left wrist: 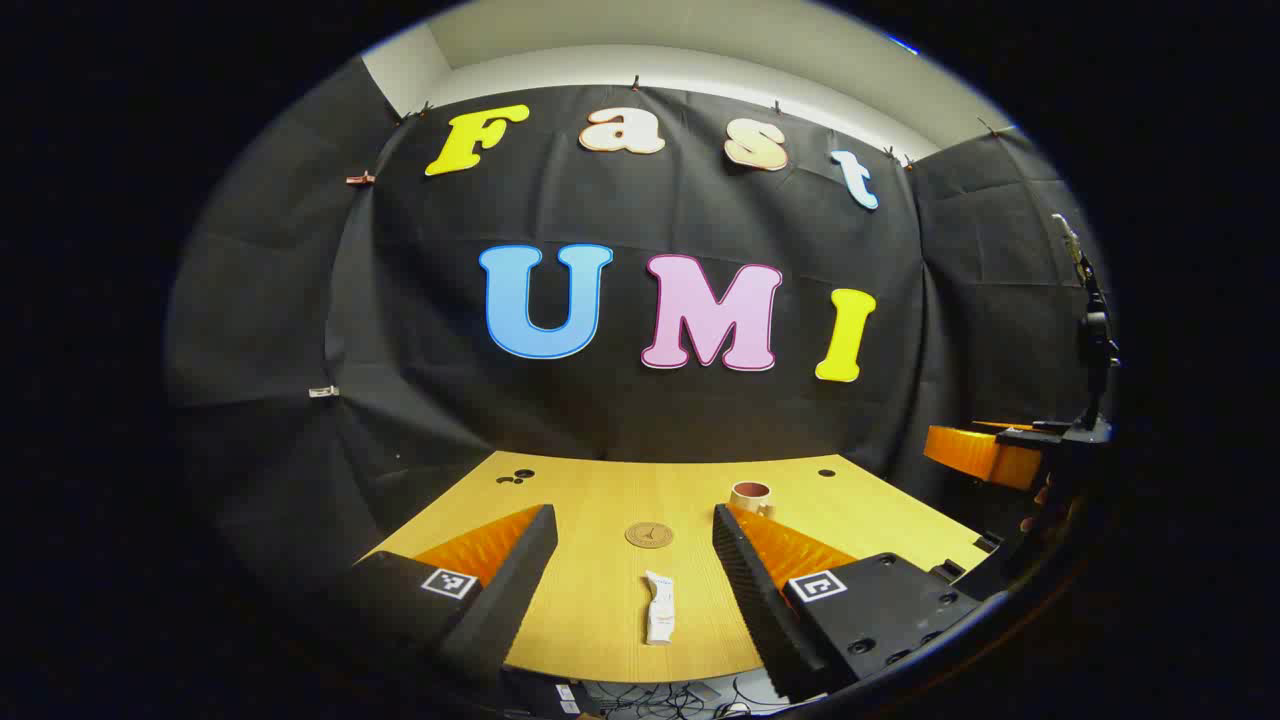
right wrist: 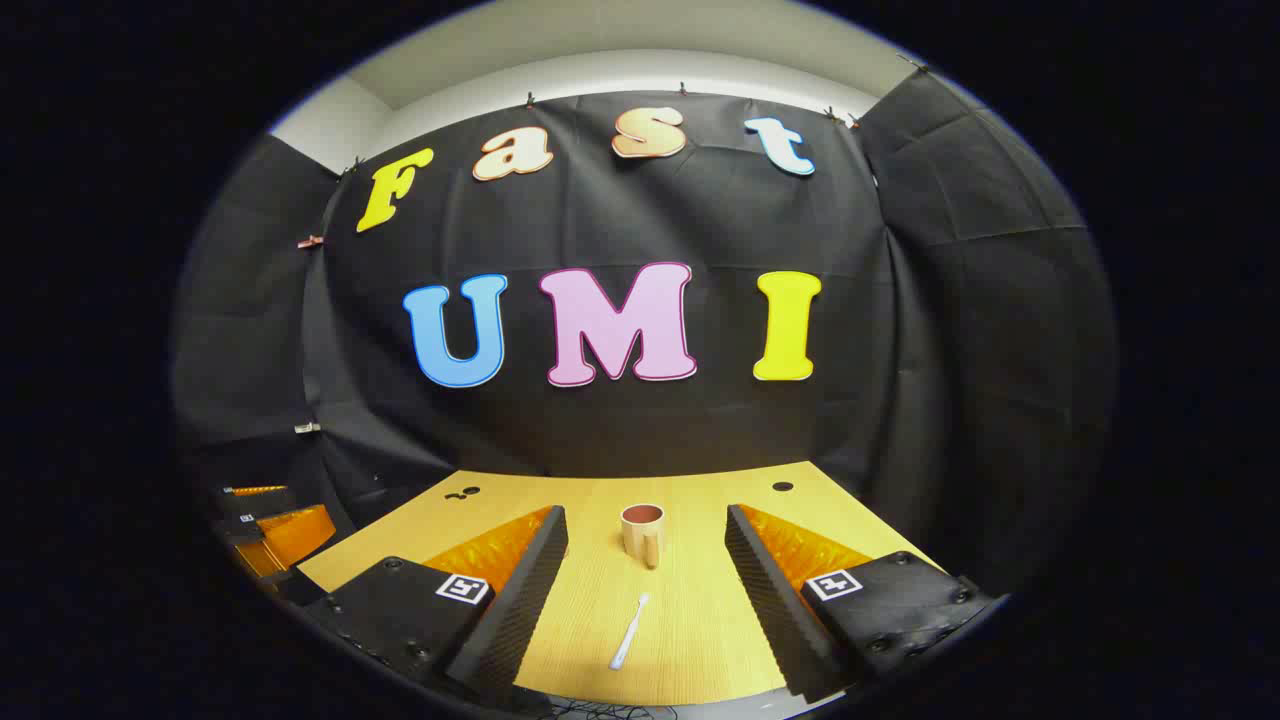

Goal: Put the toothbrush and toothpaste on the desktop into the cup, then pick up the cup and place it on the coaster on the desktop.

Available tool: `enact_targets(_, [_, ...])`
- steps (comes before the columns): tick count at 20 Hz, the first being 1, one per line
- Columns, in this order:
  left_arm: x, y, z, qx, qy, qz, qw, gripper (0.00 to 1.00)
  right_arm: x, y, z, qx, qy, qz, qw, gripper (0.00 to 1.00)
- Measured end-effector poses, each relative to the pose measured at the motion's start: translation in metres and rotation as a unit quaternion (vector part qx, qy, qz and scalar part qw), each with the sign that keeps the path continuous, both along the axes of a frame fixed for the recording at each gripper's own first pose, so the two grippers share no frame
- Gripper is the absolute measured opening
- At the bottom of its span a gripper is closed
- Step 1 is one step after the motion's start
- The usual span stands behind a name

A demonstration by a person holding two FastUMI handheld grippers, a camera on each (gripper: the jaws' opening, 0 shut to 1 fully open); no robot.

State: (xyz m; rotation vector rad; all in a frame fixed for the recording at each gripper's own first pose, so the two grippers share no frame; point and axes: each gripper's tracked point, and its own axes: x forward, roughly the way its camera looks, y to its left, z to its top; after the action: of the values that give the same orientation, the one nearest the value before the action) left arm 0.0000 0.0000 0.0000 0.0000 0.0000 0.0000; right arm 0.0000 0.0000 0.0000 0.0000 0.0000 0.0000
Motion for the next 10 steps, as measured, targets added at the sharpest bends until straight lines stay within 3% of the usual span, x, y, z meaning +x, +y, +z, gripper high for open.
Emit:
enact_targets(3, [0.018,-0.008,0.0,-0.009,0.005,0.001,1.0,0.97,0.014,-0.002,-0.003,0.001,0.007,0.014,1.0,0.98])
enact_targets(10, [0.05,-0.023,-0.004,0.005,0.017,-0.004,1.0,0.97,0.046,-0.03,-0.012,0.017,0.022,0.004,1.0,0.98])
